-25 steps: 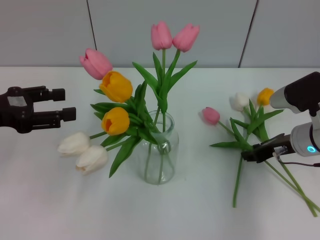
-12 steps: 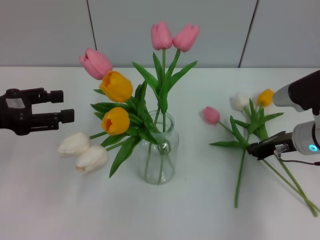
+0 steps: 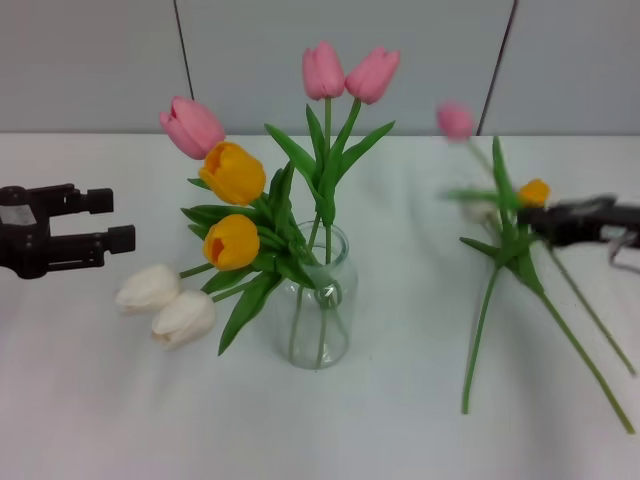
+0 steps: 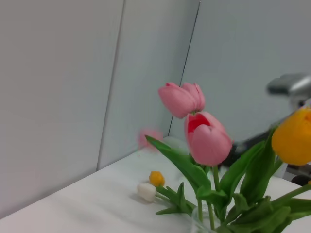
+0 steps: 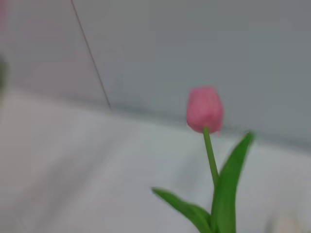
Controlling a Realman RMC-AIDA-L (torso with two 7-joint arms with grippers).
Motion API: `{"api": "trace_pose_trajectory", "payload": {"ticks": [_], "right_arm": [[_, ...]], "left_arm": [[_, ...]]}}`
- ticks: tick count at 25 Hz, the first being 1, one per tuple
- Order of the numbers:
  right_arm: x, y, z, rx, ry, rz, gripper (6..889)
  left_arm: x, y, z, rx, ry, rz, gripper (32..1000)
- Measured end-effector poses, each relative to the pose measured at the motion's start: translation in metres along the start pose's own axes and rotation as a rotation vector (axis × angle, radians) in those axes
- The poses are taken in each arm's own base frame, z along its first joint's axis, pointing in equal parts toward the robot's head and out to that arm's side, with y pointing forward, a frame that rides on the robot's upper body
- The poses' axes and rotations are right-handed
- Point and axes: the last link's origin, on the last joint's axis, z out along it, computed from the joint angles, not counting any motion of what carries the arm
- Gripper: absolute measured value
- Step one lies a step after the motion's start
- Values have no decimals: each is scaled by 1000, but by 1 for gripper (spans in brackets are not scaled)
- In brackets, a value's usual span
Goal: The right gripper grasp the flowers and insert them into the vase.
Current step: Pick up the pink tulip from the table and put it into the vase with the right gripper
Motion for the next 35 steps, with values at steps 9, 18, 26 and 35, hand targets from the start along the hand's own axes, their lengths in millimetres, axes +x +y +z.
{"api": "trace_pose_trajectory", "payload": {"ticks": [9,18,26,35], "right_arm": [[-34,22,-68,-196,-681,-72,68],[-62,64,-43,-433,-856,-113,65],[-103,108,9,-574,-796,-120,61],[-104,129,40,-601,-676,-60,59]], "left_arm": [[-4,0,-8,25,21,-6,773],[-5,0,-7,32,28,12,773],[-4,1,-2,30,45,36,774],[6,-3,7,26,51,61,773]]}}
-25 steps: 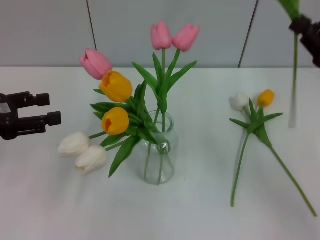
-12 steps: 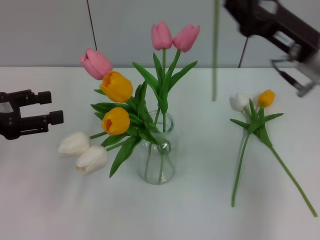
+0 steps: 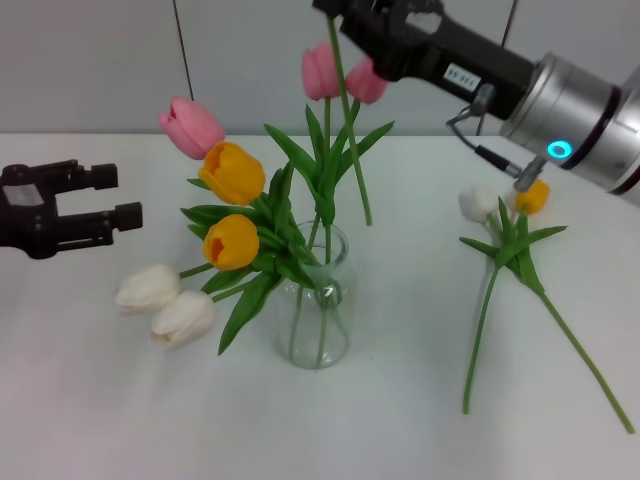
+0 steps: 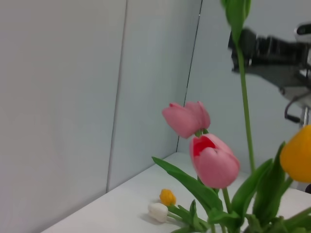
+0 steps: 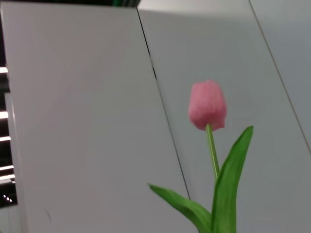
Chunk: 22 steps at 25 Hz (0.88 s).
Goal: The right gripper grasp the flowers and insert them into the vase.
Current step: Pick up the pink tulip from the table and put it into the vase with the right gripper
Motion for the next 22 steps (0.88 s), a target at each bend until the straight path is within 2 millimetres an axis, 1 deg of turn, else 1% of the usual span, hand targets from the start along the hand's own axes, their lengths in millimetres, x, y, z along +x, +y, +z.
{"api": "trace_pose_trajectory", "payload": {"ticks": [4,9,12,18,22], "right_arm": [[7,0,7,6,27,4,59],[13,1,22,2,89,-14,59],[14,0,28,9,110,-24,60],[15,-4,30,32,130,-48,60],[11,-3,41,18,130,-65,60]], "left_arm": [[1,0,5,-1,5,-4,774],[-3,1,2,6,4,-19,774],[-1,1,3,4,4,-13,773],[4,-1,6,7,5,14,773],[4,-2,6,11,6,13,774]]}}
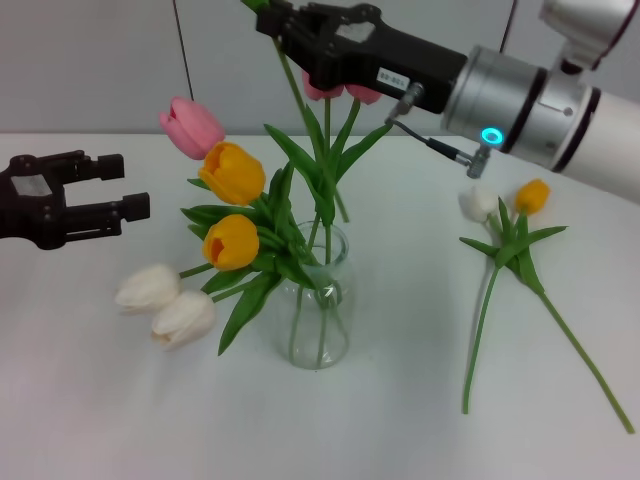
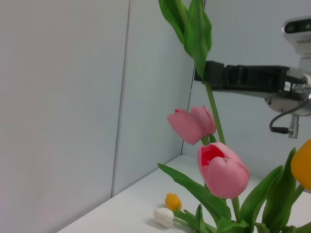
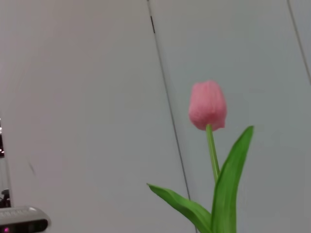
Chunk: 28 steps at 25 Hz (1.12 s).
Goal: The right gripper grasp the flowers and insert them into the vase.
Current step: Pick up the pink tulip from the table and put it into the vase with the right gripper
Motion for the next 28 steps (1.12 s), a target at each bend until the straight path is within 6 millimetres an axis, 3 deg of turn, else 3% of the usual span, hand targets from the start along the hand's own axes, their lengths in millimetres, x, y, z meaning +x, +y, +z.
{"api": "trace_pose_trajectory", "payload": {"ticks": [8,16,28], "right_arm": [[-11,-1,9,5,-49,20,58],[5,-1,2,47,-67,131,57],[11,4,7,27,-22,120,57]], "left_arm": [[4,-4,-3,4,-12,3,773],[6,-6,-6,8,-12,-6,774],[15,-7,4,-10,-1,11,773]]}}
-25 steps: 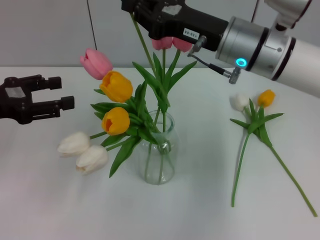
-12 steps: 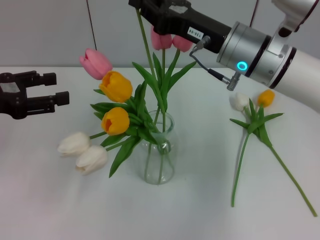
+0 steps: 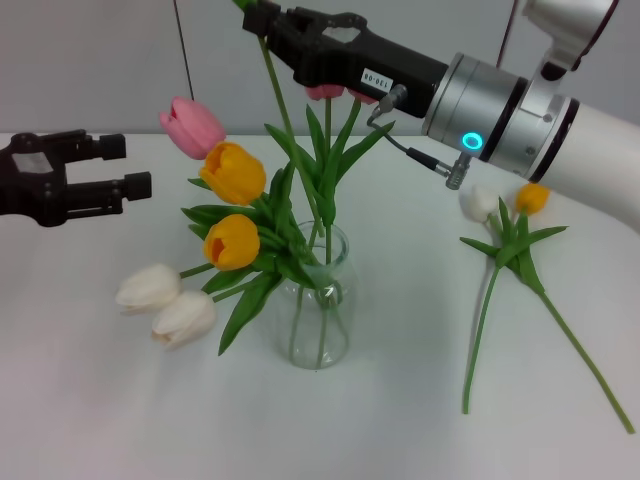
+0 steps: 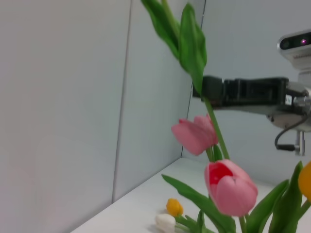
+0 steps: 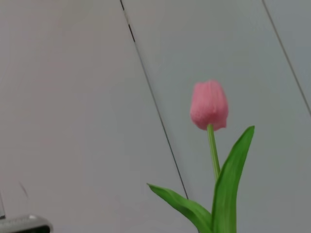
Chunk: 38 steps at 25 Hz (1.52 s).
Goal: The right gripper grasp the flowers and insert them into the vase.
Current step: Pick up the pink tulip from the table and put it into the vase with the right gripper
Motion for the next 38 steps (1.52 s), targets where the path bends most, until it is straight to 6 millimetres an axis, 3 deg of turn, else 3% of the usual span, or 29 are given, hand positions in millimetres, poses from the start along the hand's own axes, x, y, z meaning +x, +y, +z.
{"api": "trace_pose_trajectory", "payload": {"ticks": [14,27,38], "right_arm": [[8,-1,-1,11,39,-76,58],[19,0,-8,20,55,-47,58],[32,2,-13,14,101,-54,55]], "left_arm": [[11,-4,10,-12,6,9,774],[11,-14,-10,45,-22,-24,774],[7,-15,-15,64,-24,-33,774]]}}
